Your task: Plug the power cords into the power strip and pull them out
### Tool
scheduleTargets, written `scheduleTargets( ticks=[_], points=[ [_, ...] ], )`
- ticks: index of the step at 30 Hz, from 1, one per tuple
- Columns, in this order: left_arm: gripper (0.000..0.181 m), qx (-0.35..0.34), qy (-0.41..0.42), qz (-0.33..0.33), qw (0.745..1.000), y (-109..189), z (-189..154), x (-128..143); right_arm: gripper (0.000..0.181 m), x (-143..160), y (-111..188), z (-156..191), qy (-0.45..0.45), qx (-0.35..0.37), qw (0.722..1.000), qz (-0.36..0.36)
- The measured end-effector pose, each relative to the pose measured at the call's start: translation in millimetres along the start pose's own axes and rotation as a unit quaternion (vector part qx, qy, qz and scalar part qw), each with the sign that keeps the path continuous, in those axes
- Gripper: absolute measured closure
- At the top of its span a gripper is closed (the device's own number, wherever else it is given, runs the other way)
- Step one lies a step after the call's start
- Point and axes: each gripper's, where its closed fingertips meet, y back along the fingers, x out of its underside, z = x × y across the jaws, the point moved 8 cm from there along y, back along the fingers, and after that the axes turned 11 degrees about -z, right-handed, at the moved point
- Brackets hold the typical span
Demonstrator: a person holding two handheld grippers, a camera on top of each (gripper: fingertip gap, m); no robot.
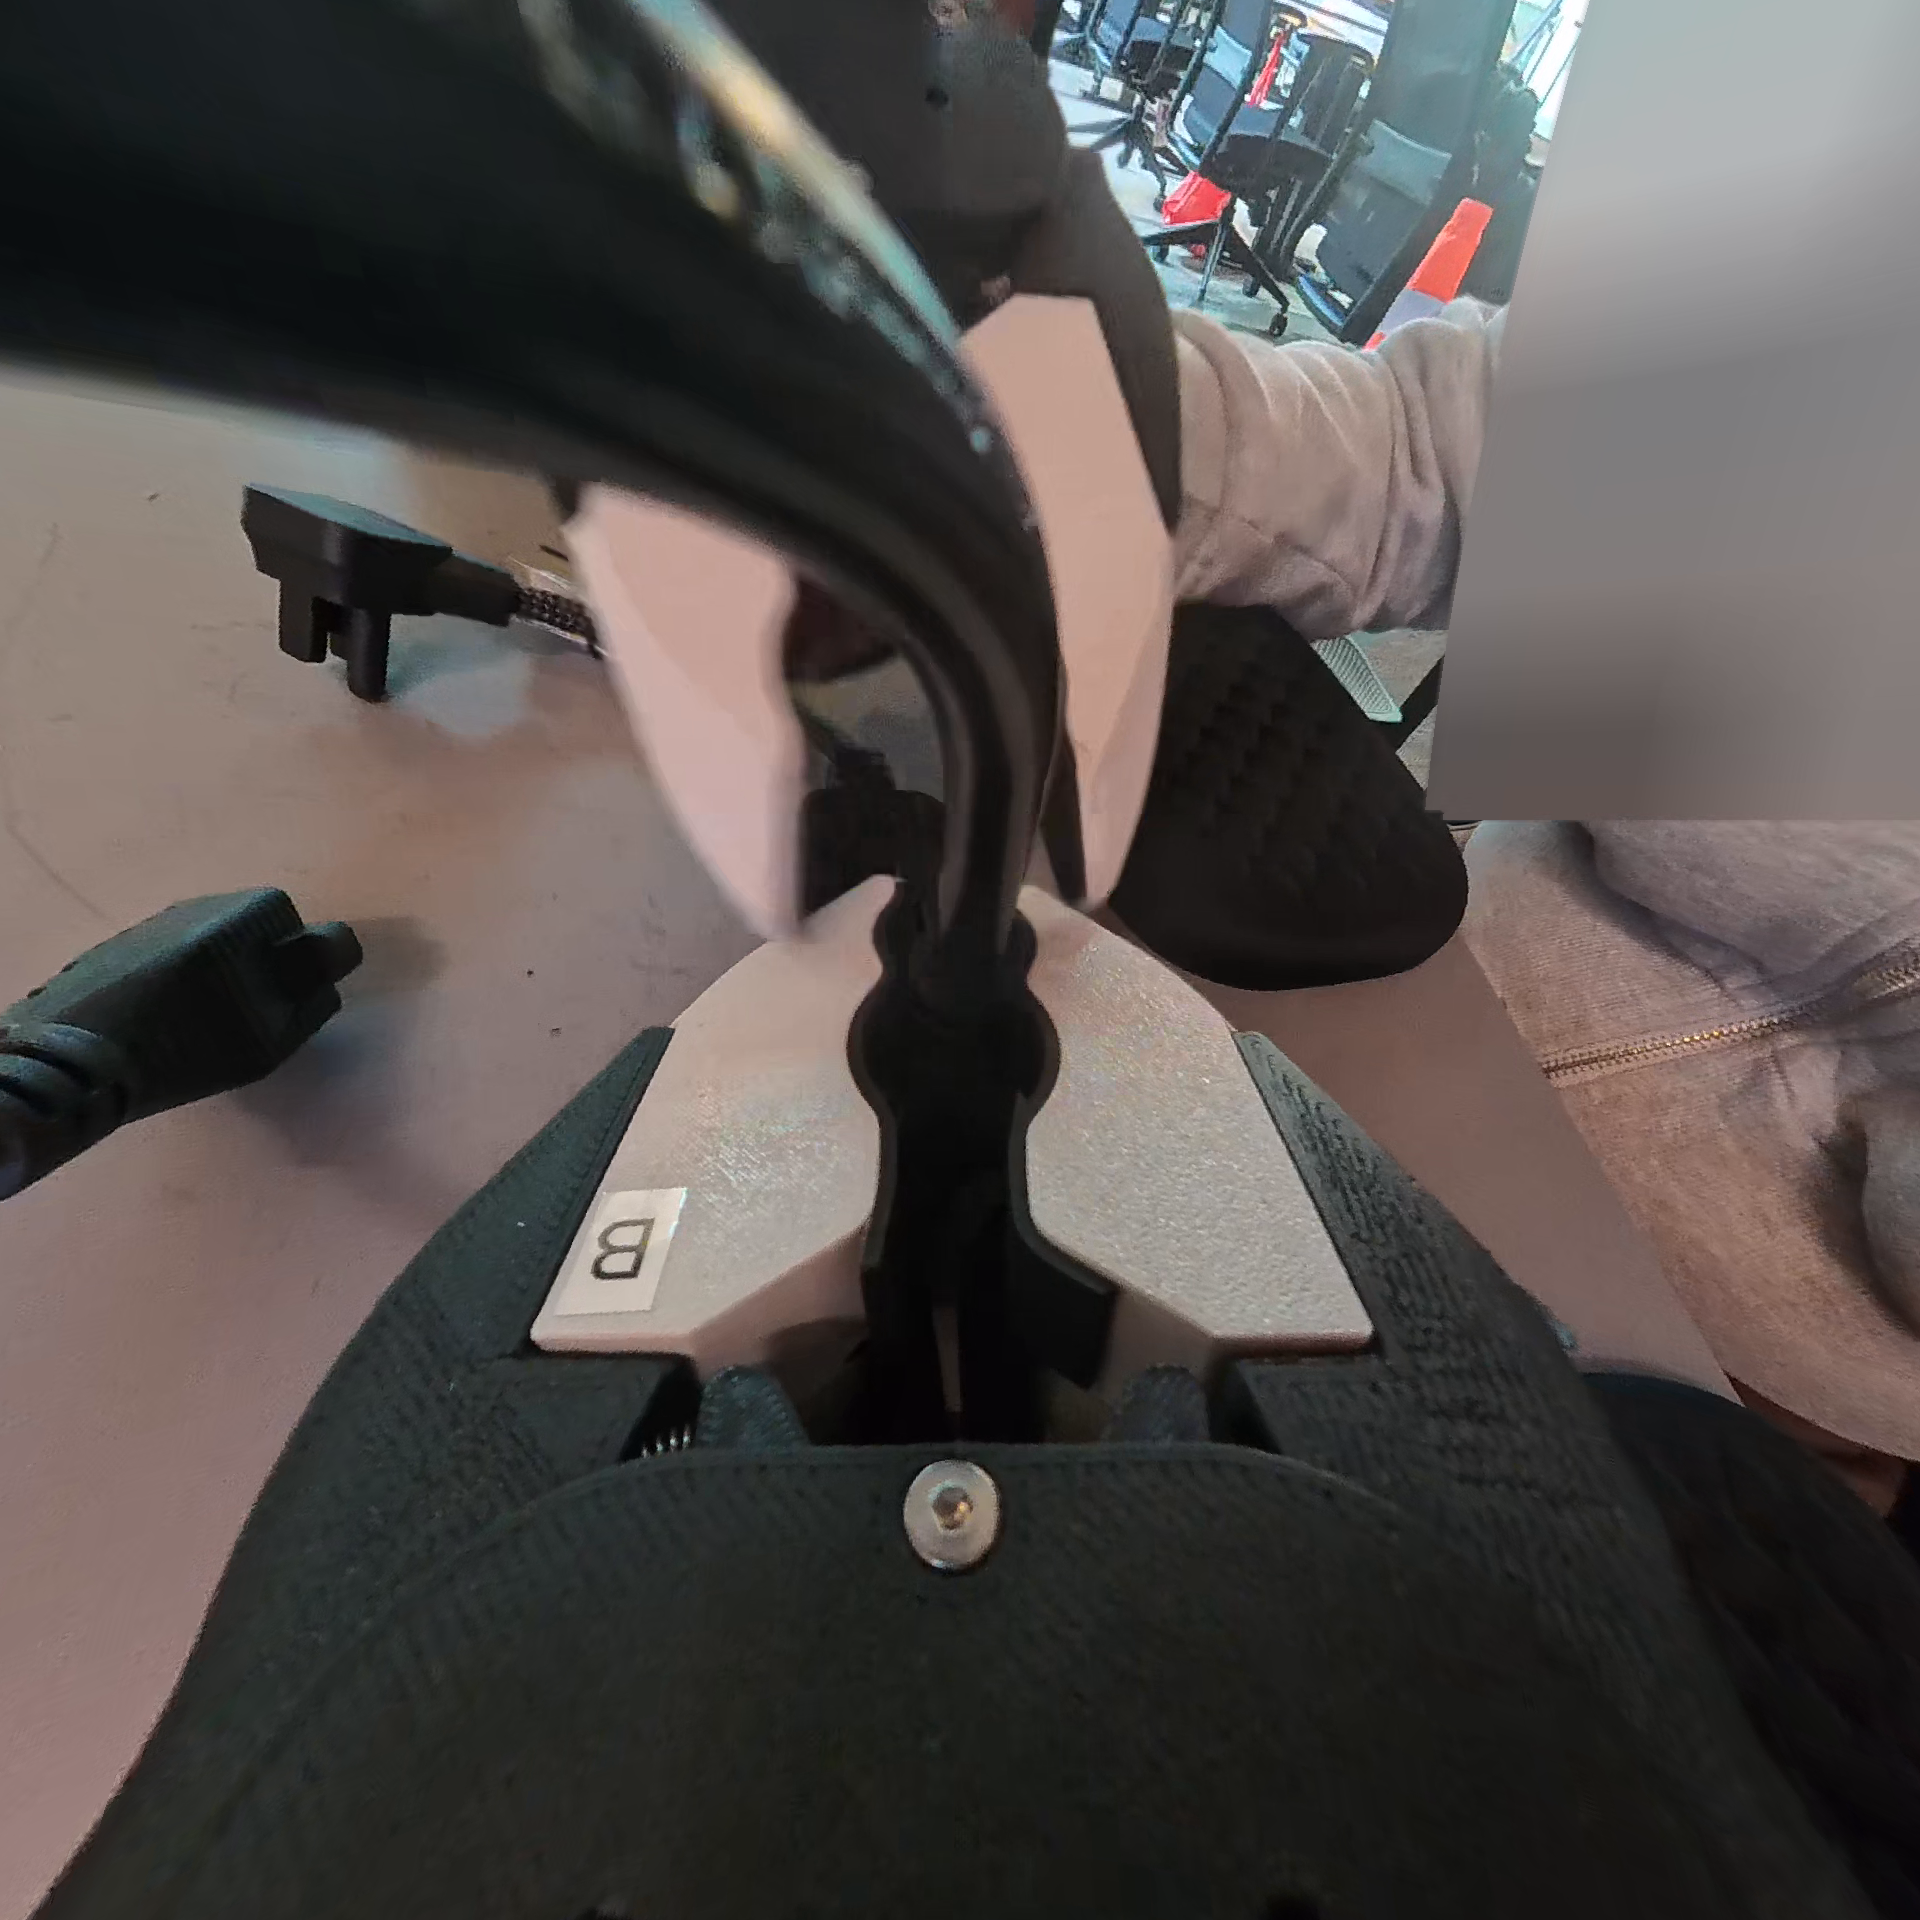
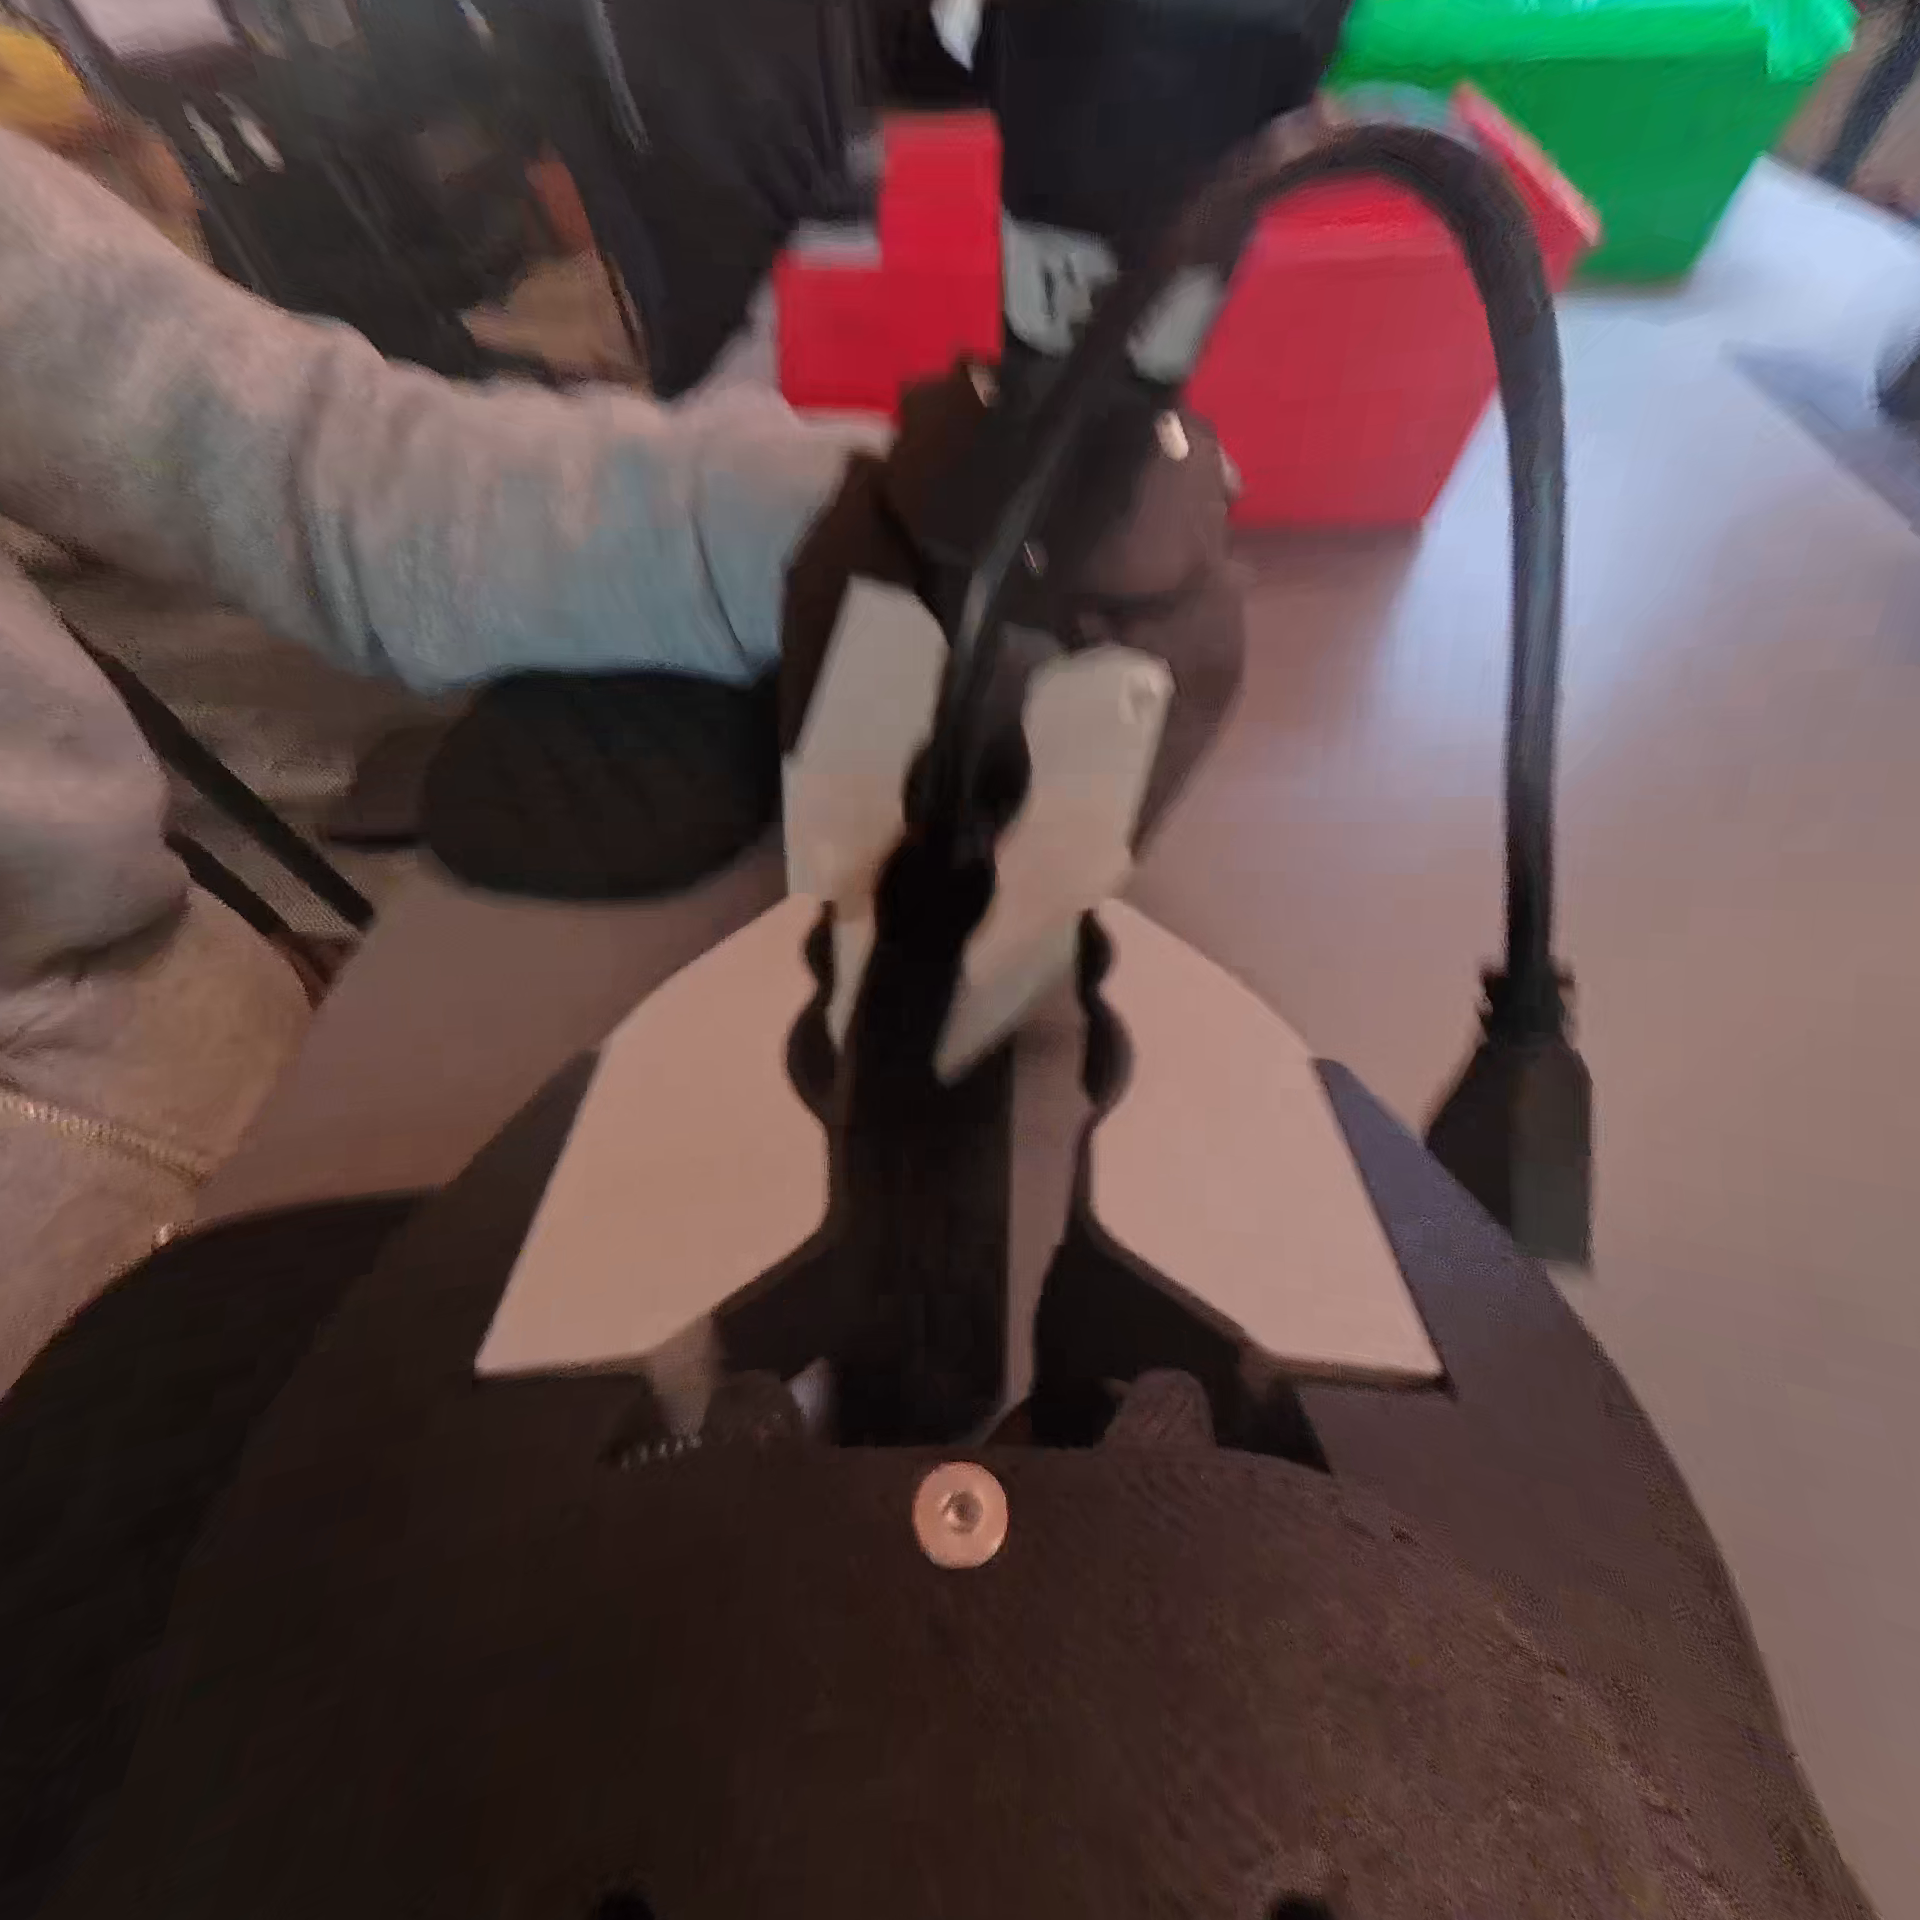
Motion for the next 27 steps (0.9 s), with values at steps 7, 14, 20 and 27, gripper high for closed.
scheduleTargets(
  ticks=[7,14,20,27],
  points=[
    [0.165,-0.008,-0.009,-0.003,1.000,3,-1,1,0.127,44,17,0,-0.011,-0.025,0.982,0.189],
    [0.165,-0.001,-0.006,-0.017,1.000,10,2,2,0.137,48,9,1,-0.042,-0.030,0.984,0.173],
    [0.165,-0.026,-0.019,-0.007,0.999,6,1,1,0.137,47,8,0,-0.037,-0.026,0.983,0.177],
    [0.165,-0.019,-0.001,-0.014,1.000,13,5,2,0.137,46,3,-1,-0.038,-0.017,0.984,0.175]
  ],
)
